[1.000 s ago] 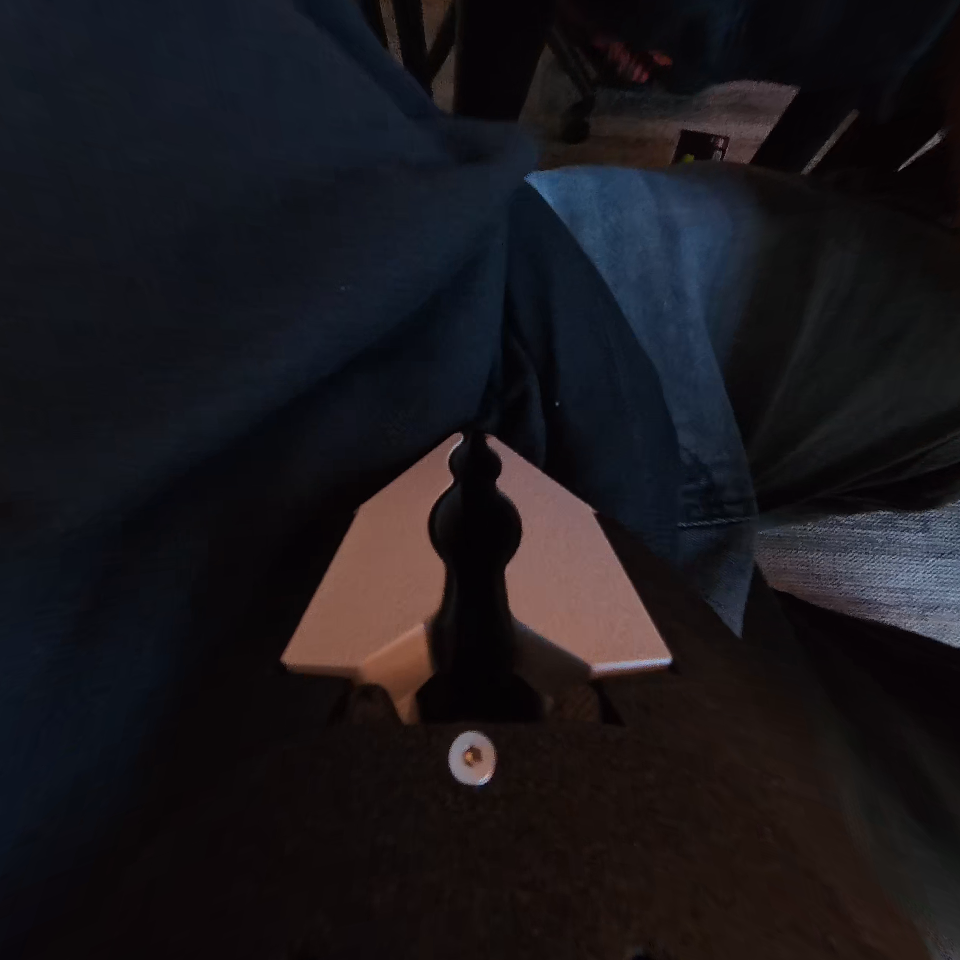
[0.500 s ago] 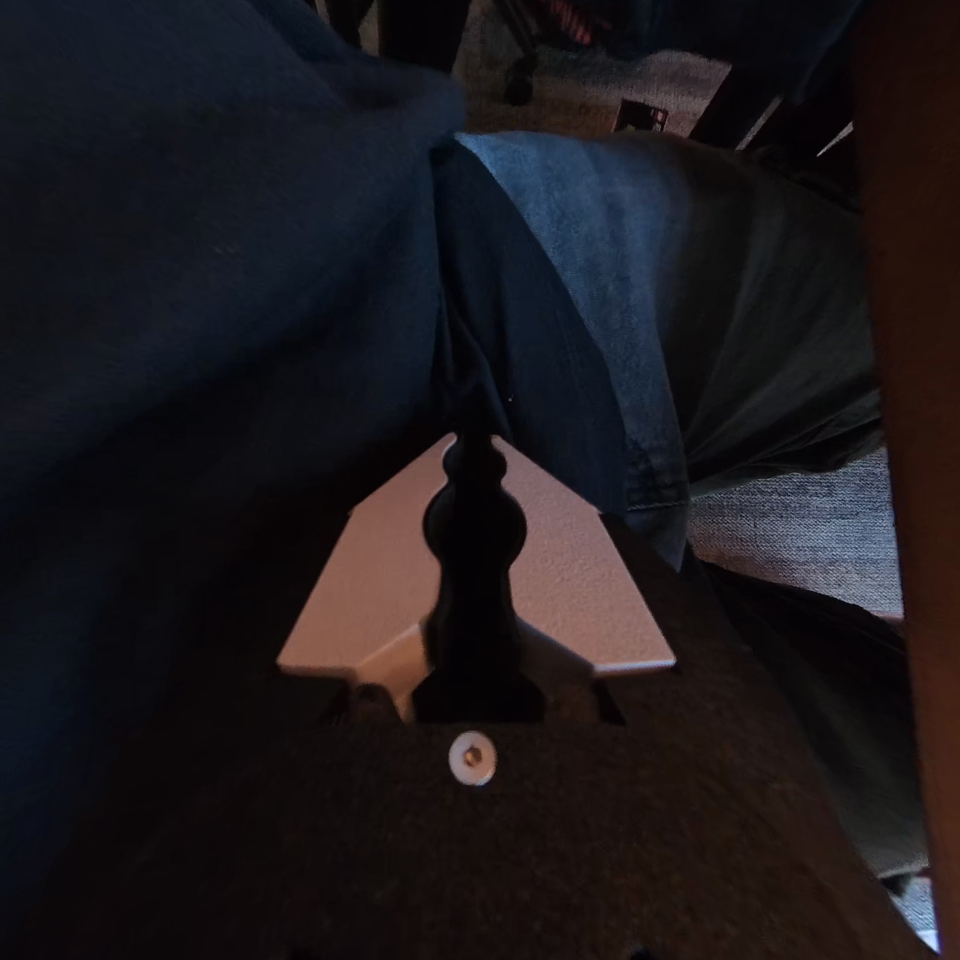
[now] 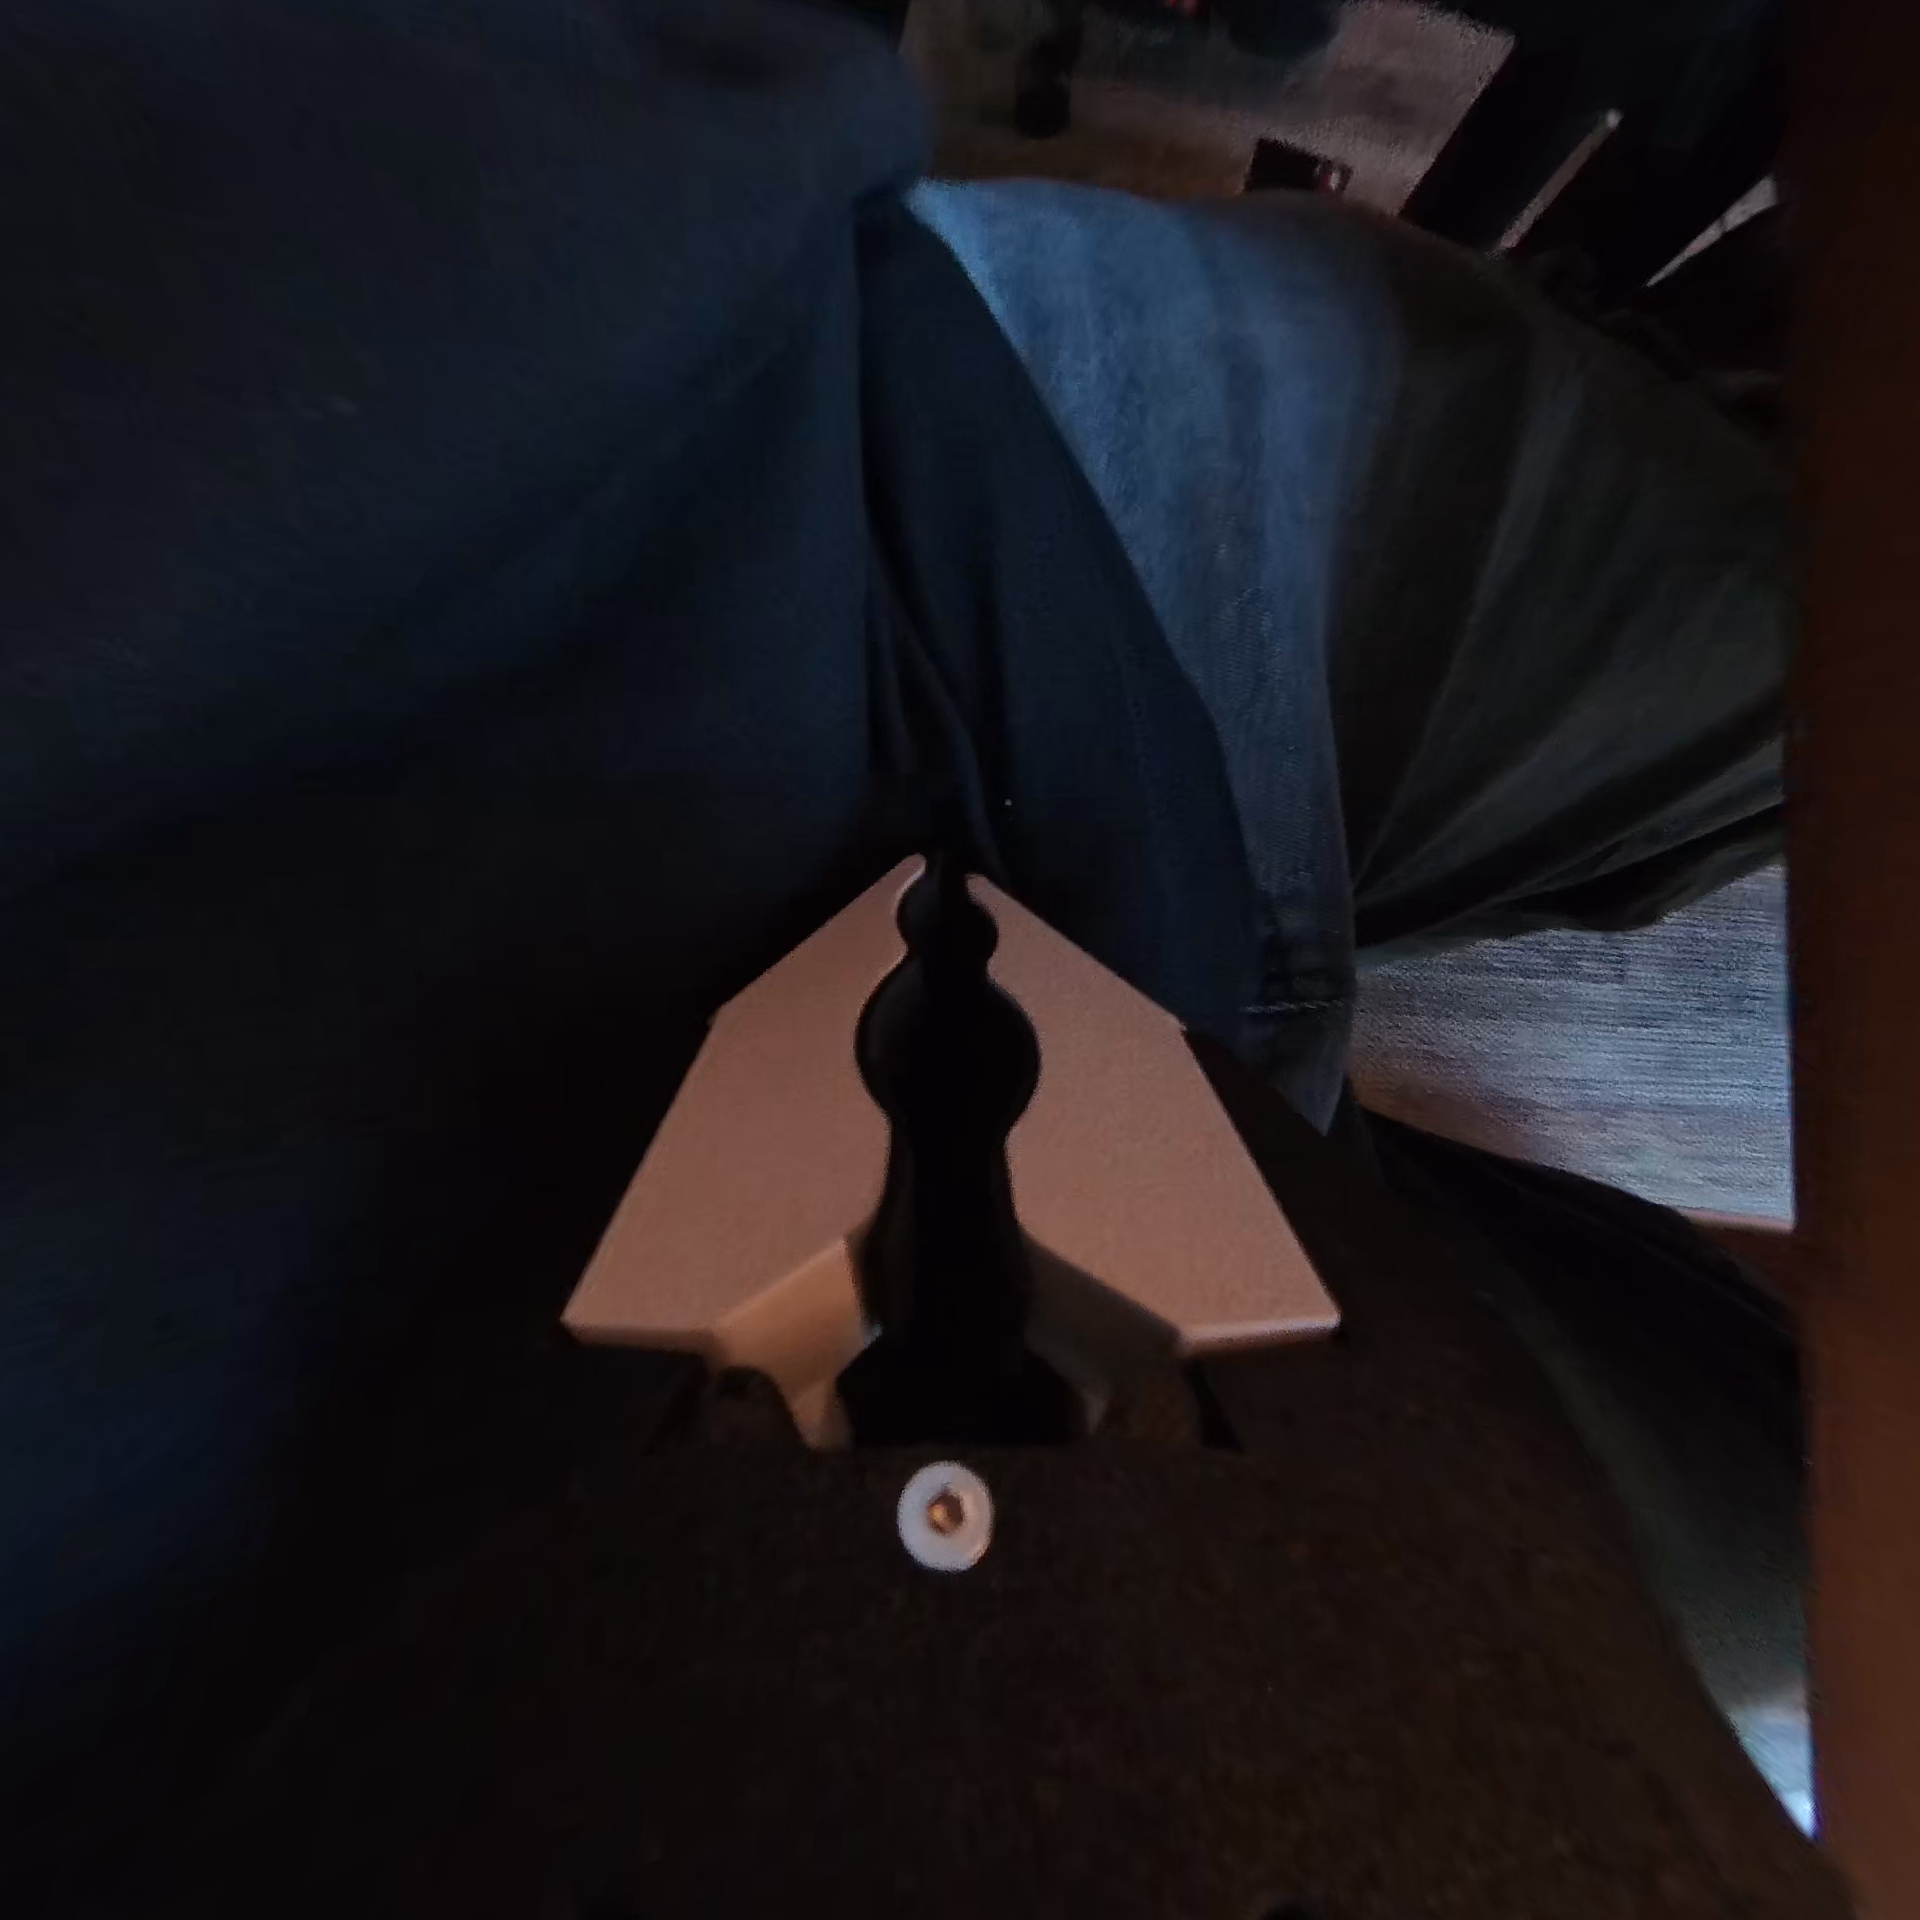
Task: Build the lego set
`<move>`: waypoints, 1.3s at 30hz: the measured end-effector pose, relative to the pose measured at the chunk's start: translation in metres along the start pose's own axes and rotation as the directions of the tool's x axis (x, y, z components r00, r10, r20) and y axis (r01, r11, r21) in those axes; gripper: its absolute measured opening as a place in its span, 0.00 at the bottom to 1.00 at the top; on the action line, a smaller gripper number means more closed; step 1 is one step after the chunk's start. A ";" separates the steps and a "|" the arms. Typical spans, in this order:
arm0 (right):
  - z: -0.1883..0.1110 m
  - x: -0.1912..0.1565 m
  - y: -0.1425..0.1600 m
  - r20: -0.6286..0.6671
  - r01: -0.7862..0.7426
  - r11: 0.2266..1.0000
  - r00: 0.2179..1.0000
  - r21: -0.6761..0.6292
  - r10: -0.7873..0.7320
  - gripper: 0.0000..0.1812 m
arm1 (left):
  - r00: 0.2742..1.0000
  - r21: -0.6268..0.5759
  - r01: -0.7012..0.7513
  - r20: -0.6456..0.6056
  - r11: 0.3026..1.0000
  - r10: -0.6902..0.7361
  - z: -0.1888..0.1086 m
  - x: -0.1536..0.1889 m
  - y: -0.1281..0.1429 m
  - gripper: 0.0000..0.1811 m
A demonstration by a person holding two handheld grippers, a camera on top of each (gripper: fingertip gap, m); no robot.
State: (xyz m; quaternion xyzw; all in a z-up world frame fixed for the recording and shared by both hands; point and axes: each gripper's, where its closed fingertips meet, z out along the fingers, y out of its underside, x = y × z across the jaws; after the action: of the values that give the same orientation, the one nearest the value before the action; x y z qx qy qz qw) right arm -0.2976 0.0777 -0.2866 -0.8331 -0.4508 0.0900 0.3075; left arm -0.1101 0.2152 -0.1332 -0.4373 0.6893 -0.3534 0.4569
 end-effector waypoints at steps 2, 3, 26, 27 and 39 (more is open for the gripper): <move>-0.014 -0.001 -0.009 0.028 -0.058 0.996 0.998 0.072 0.057 0.00 | 1.000 0.008 0.009 -0.003 1.000 -0.009 -0.001 -0.001 -0.001 0.03; -0.022 0.001 -0.012 0.030 -0.084 0.991 0.996 0.105 0.081 0.00 | 1.000 0.009 0.012 -0.005 1.000 -0.012 -0.001 -0.001 -0.001 0.03; 0.000 -0.004 0.008 0.021 -0.185 0.981 0.982 -0.060 0.187 0.01 | 1.000 0.010 0.004 -0.009 1.000 -0.004 -0.001 0.001 -0.001 0.03; -0.001 -0.005 0.010 -0.012 -0.161 0.984 0.987 -0.074 0.160 0.01 | 1.000 0.011 0.005 -0.008 1.000 -0.005 -0.001 0.000 -0.001 0.03; 0.019 -0.009 0.018 -0.093 -0.163 0.982 0.984 -0.091 0.155 0.00 | 1.000 0.005 -0.007 -0.006 1.000 0.007 0.000 0.001 -0.001 0.03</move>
State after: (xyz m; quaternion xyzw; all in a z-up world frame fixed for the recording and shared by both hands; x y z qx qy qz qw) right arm -0.2983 0.0708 -0.3138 -0.8837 -0.3732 0.0563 0.2770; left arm -0.1098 0.2139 -0.1331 -0.4328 0.6913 -0.3548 0.4570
